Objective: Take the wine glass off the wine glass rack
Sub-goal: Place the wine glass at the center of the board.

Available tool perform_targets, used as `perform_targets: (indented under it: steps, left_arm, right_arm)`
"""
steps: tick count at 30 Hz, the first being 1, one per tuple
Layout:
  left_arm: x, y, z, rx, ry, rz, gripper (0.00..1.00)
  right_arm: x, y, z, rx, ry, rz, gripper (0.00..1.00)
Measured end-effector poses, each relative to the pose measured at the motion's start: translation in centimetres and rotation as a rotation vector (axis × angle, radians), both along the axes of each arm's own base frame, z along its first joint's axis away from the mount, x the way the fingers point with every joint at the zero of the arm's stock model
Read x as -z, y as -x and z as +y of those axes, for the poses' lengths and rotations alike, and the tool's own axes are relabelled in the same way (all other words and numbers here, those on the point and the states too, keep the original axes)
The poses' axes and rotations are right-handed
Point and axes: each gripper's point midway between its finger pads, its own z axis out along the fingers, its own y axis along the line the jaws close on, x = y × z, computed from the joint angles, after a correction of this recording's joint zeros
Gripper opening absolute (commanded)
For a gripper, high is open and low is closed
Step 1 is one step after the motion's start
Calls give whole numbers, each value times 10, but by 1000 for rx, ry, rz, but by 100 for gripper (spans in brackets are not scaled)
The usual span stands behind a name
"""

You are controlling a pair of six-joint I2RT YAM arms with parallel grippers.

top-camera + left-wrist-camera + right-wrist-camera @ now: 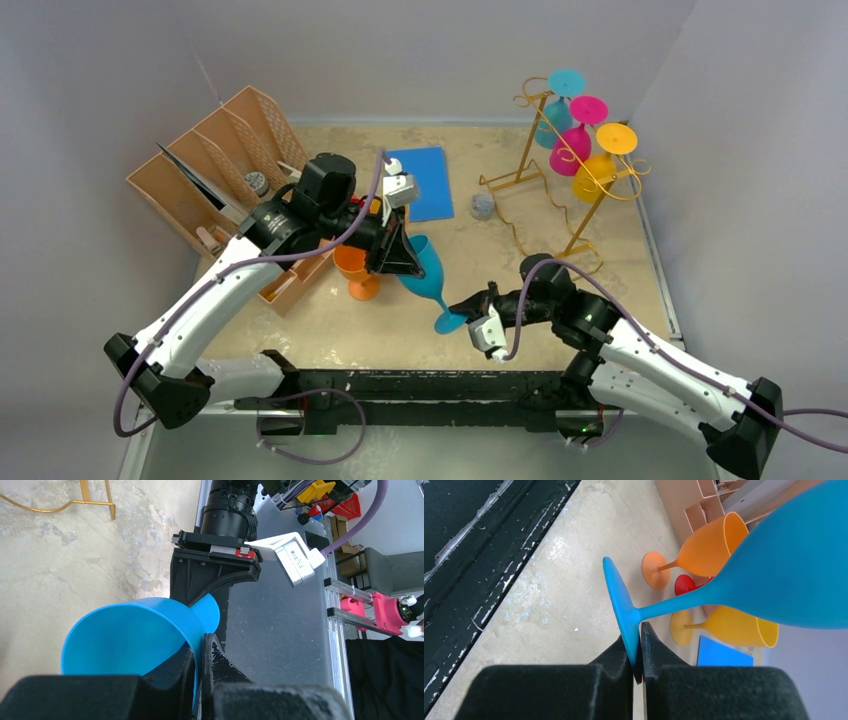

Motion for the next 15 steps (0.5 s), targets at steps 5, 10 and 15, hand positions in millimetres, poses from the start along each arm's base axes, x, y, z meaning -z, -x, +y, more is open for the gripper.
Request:
perform_targets:
  steps: [5,10,15]
  left_arm:
    - [-2,3,4,-17,3,-5,0]
    - [-1,6,6,-26,8,-22,0]
    - [3,-2,8,-82,-19,-49,0]
  right_arm:
    - [-1,-3,2,10,-5,3,18]
    - [0,-5,2,31,0,26,29]
    - [-6,-9,1,83,-26,47,46]
